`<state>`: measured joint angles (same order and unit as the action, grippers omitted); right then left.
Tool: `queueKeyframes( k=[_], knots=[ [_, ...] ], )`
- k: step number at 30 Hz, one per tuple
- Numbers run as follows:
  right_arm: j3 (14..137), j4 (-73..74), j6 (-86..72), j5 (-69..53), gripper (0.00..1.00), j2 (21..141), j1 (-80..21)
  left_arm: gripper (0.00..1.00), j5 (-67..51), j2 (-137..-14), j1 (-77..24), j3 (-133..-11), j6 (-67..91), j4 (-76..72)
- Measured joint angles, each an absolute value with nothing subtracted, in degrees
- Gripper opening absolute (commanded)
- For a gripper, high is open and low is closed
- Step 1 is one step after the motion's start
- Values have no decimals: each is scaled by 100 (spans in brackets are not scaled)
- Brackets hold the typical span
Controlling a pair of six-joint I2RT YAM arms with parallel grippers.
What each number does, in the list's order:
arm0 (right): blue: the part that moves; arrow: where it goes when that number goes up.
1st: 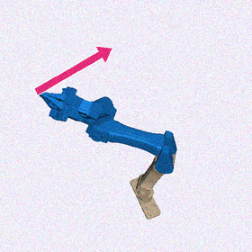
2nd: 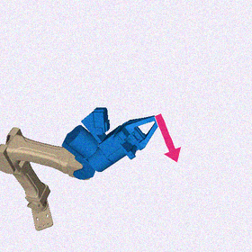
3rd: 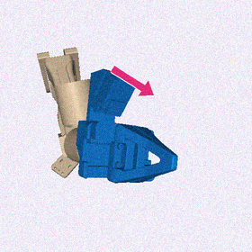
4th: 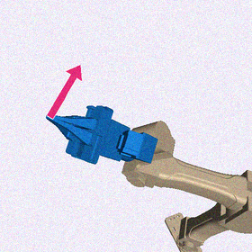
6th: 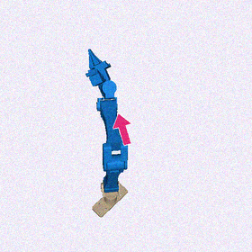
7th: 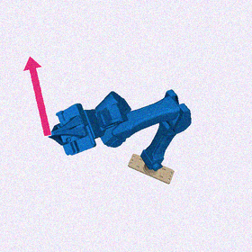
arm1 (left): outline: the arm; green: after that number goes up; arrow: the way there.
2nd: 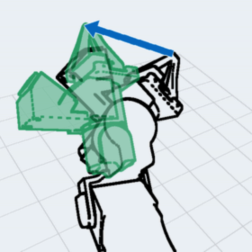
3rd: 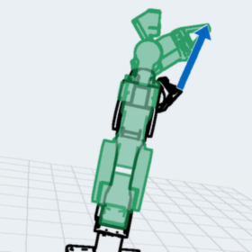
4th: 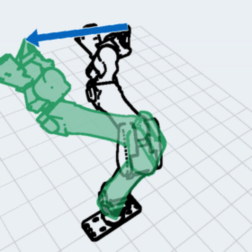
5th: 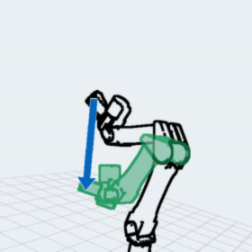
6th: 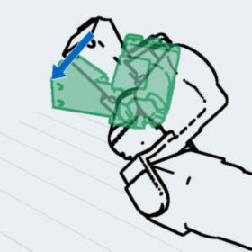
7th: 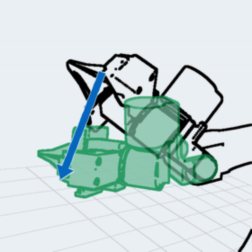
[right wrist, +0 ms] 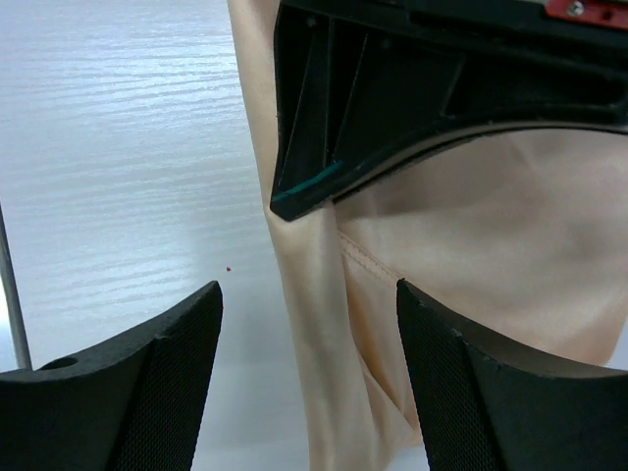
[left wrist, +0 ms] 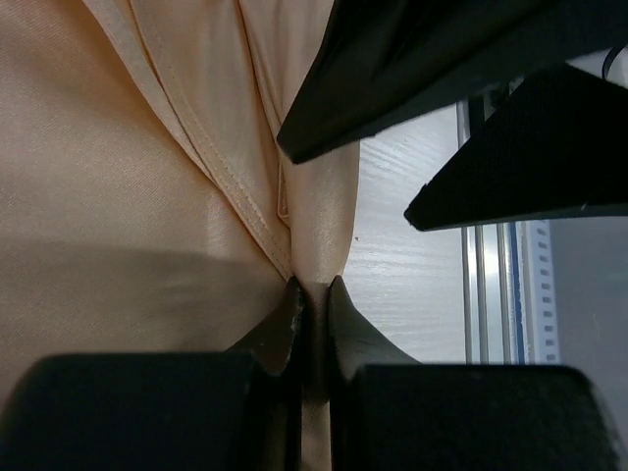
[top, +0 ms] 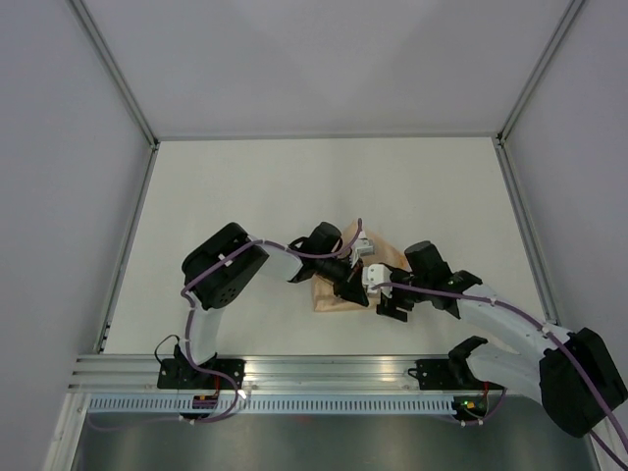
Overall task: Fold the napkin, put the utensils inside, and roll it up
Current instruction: Roll the napkin at the center of the board.
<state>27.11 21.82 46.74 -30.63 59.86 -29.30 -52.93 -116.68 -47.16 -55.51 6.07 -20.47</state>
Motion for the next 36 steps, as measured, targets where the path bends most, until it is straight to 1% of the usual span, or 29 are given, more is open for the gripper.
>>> queueKeyframes(
  k=[7,10,14,15,16,17,20,24,27,28,31,36],
  knots=[
    [2652,1621,4633,-2659,76,6560,-3363,2,-5465,-11799,-4668,-5780,661,-1717],
    [2652,1424,4606,-2558,73,6777,-3465,2,-5511,-11837,-4665,-5848,661,-1629],
    [2652,1223,4523,-2550,61,7022,-3540,3,-5540,-11852,-4661,-5876,666,-1588],
    [2655,1155,4501,-2541,53,7054,-3542,5,-5540,-11852,-4659,-5876,666,-1588],
    [2655,1096,4486,-2552,48,7091,-3542,10,-5535,-11852,-4659,-5876,670,-1588],
    [2655,1059,4460,-2556,37,7126,-3546,11,-5524,-11852,-4659,-5876,679,-1588],
    [2672,1090,4412,-2620,22,7179,-3557,14,-5387,-11795,-4657,-5830,746,-1616],
    [2746,1079,4480,-2679,15,7299,-3557,16,-4943,-11496,-4661,-5572,766,-1686],
    [2827,1017,4528,-2735,13,7426,-3562,20,-4589,-11240,-4674,-5413,770,-1653],
    [2867,1009,4536,-2755,13,7470,-3555,23,-4488,-11172,-4674,-5380,770,-1632],
    [3000,1048,4571,-2856,12,7627,-3485,28,-4080,-10897,-4672,-5269,777,-1555],
    [3273,1455,4692,-3148,11,7940,-3229,32,-3404,-10204,-4591,-5041,790,-1540]
  ],
)
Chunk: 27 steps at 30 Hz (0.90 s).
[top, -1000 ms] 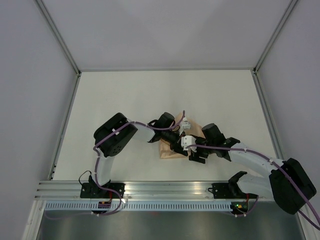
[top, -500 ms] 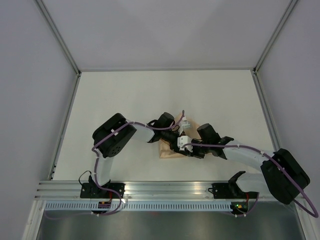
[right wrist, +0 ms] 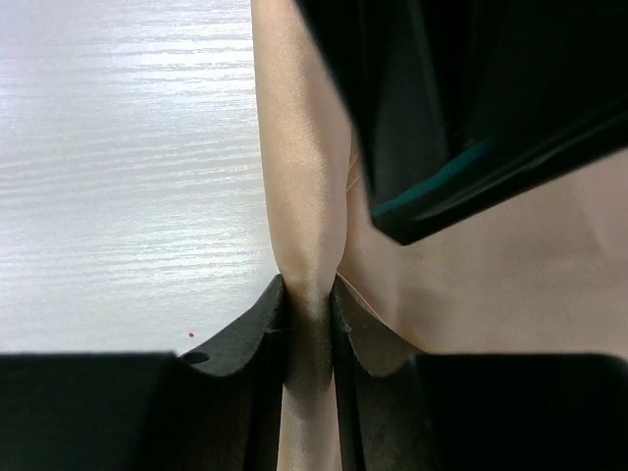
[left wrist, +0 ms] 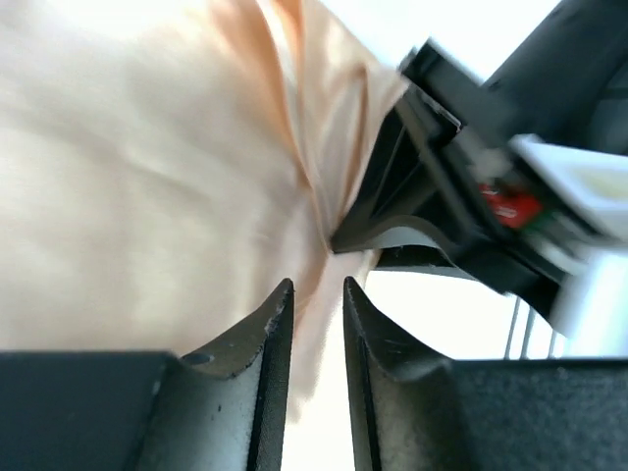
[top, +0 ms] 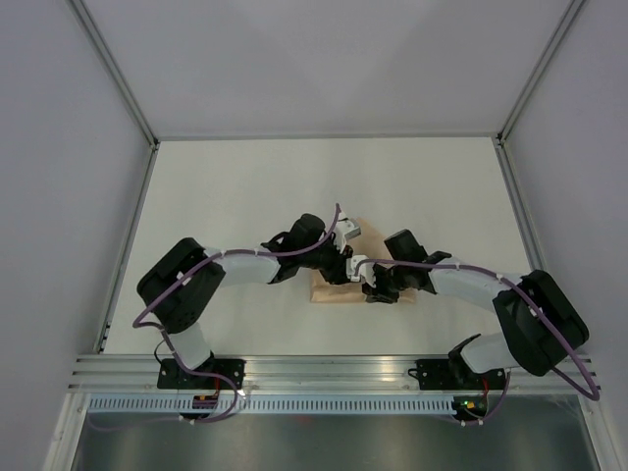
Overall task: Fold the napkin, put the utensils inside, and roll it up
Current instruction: Roll the napkin at the center of the board.
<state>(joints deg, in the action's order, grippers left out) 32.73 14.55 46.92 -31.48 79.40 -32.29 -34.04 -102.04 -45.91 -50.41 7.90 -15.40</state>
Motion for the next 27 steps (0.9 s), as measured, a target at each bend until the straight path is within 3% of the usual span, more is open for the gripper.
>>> queueKeyframes(
  k=[8,15,23,27],
  knots=[
    [4040,2418,5100,-4036,10,8761,-2670,28,-2123,-9008,-4534,-4169,812,-2152],
    [4958,3605,5535,-4816,9,9817,-2202,37,-1074,-8051,-4591,-2788,784,-3247],
    [5603,4512,5765,-5266,9,10597,-1990,37,377,-7975,-6077,-2622,-355,-3474],
    [5743,4928,5791,-5422,9,10855,-1968,43,908,-8460,-6713,-2987,-1052,-3378]
  ],
)
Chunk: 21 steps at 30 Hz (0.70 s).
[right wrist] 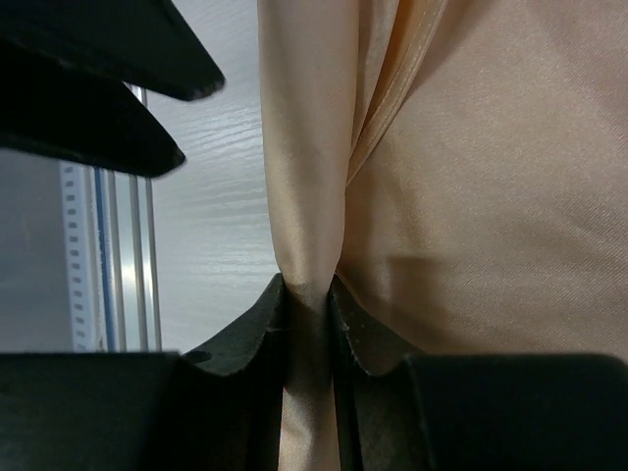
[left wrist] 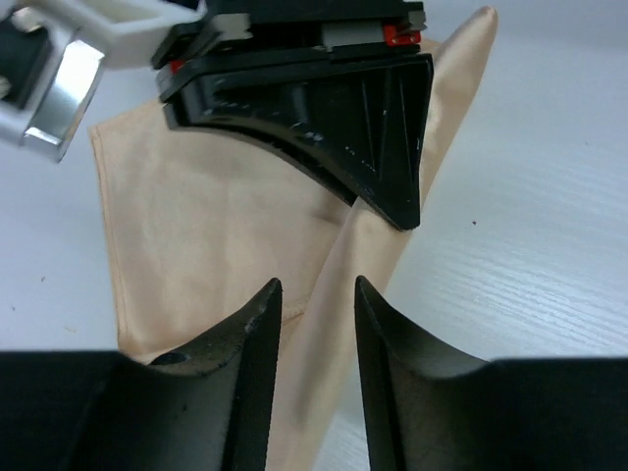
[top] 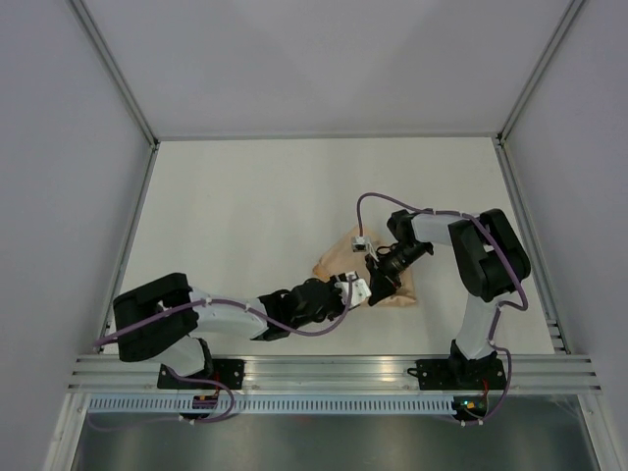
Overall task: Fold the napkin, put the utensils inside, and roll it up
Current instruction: Roll the napkin at the center of the board.
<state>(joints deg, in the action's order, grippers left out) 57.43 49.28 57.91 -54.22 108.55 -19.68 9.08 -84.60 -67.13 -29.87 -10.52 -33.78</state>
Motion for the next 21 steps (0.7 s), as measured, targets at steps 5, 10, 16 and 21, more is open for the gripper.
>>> queueKeyframes(
  k=[5,10,16,21],
  knots=[
    [5782,5352,5793,-5518,9,11061,-1962,45,1315,-9343,-7247,-3575,-1890,-3221],
    [5782,5577,5793,-5522,9,11157,-1949,52,1339,-9963,-7496,-3854,-2386,-3205],
    [5802,5747,5793,-5522,9,11251,-1927,55,1221,-10116,-7509,-3892,-2521,-3173],
    [5841,5859,5793,-5518,9,11327,-1922,54,1129,-10339,-7509,-4084,-2552,-3277]
  ],
)
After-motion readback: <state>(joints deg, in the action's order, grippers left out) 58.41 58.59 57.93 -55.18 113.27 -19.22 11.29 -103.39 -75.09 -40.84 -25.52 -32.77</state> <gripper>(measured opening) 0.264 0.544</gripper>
